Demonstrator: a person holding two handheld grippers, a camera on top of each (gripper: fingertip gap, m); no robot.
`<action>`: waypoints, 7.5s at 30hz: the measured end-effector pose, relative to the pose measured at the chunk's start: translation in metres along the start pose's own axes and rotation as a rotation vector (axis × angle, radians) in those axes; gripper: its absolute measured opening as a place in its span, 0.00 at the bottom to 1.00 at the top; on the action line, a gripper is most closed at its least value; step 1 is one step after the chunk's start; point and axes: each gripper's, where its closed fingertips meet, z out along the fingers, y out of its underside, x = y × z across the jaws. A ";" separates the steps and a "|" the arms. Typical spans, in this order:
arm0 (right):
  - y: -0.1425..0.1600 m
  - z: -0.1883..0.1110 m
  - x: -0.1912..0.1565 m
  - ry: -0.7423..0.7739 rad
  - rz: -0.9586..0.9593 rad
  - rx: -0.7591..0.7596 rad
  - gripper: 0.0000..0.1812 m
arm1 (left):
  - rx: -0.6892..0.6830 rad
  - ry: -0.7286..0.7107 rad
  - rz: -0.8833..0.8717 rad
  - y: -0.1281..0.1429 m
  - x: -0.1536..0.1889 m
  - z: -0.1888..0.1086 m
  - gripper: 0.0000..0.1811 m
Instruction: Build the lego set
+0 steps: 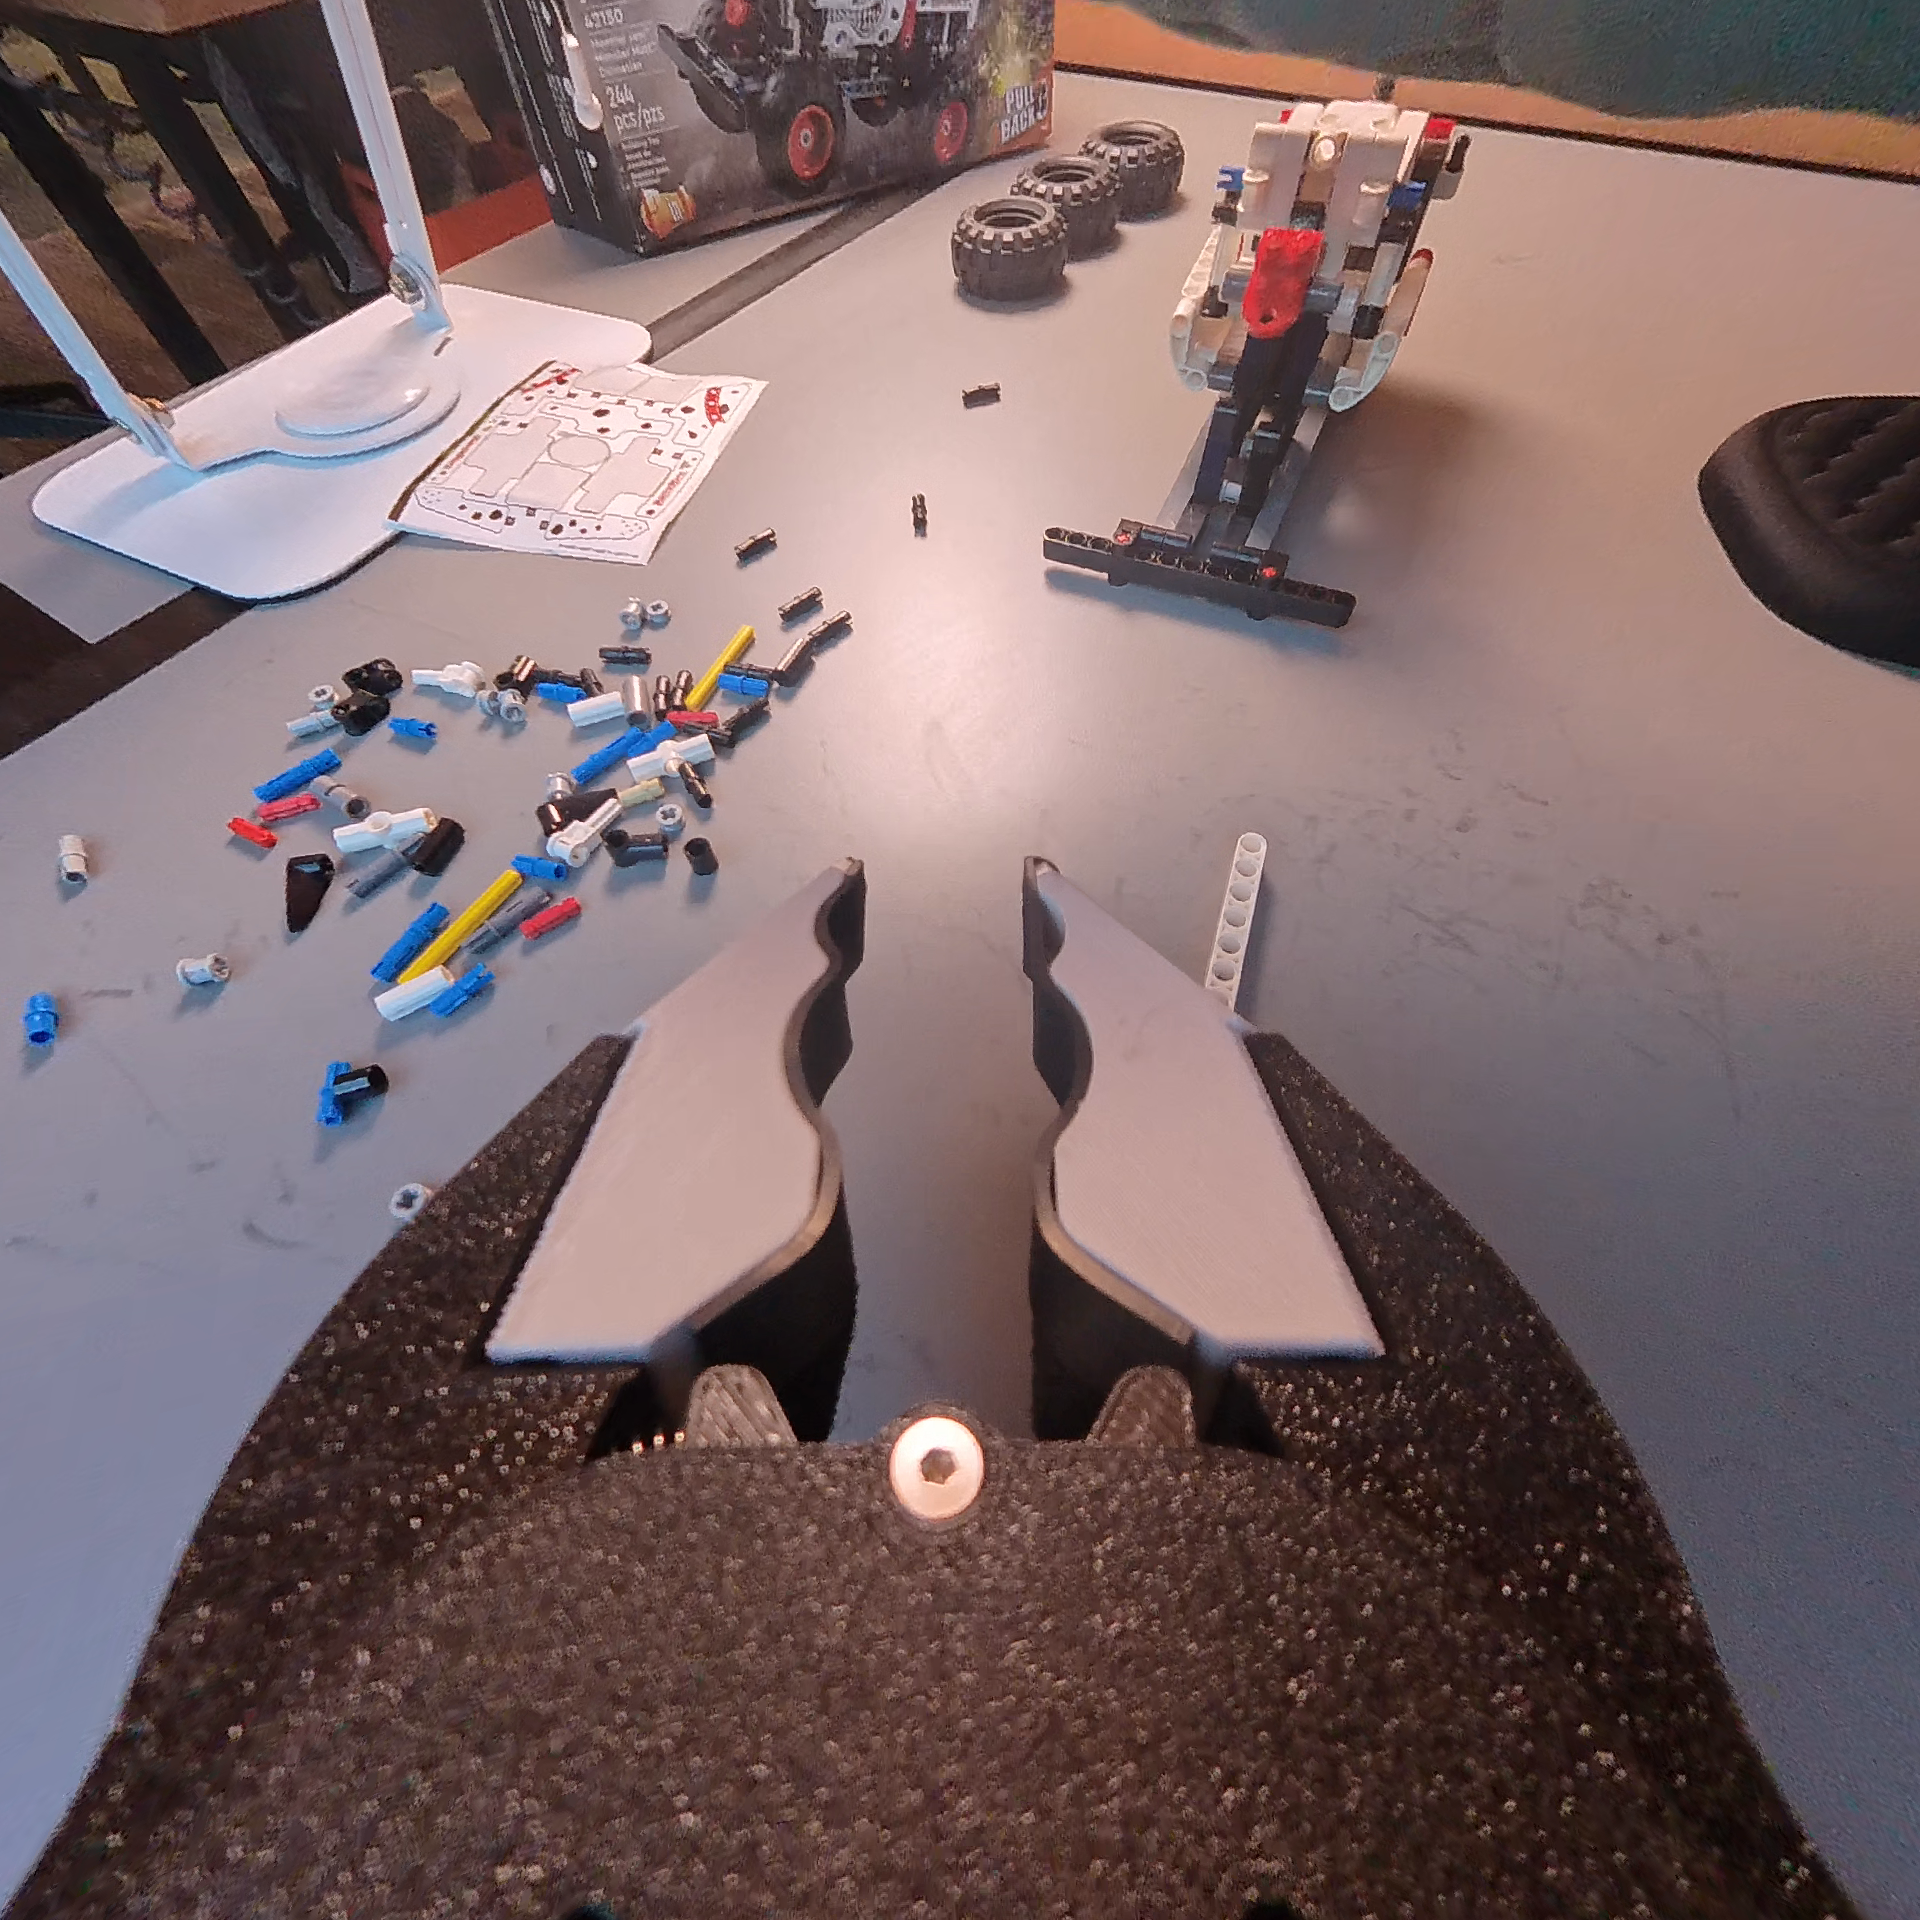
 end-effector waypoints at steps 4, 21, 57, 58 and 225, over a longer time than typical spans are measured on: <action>-0.019 -0.084 -0.070 -0.318 0.006 -0.005 0.00 | -0.072 0.214 -0.023 0.010 0.030 -0.003 0.17; 0.175 -0.382 -0.245 -0.487 0.219 -0.520 0.00 | -0.308 0.275 0.125 0.052 0.058 0.007 0.04; 0.167 -0.367 -0.269 -0.601 0.179 -0.500 0.00 | -0.309 0.278 0.116 0.052 0.060 0.007 0.04; 0.167 -0.367 -0.270 -0.601 0.182 -0.500 0.00 | -0.309 0.278 0.116 0.052 0.060 0.007 0.04; 0.118 -0.417 -0.231 -0.746 -0.106 -0.207 0.02 | 0.027 0.615 -0.398 -0.044 0.111 0.004 0.06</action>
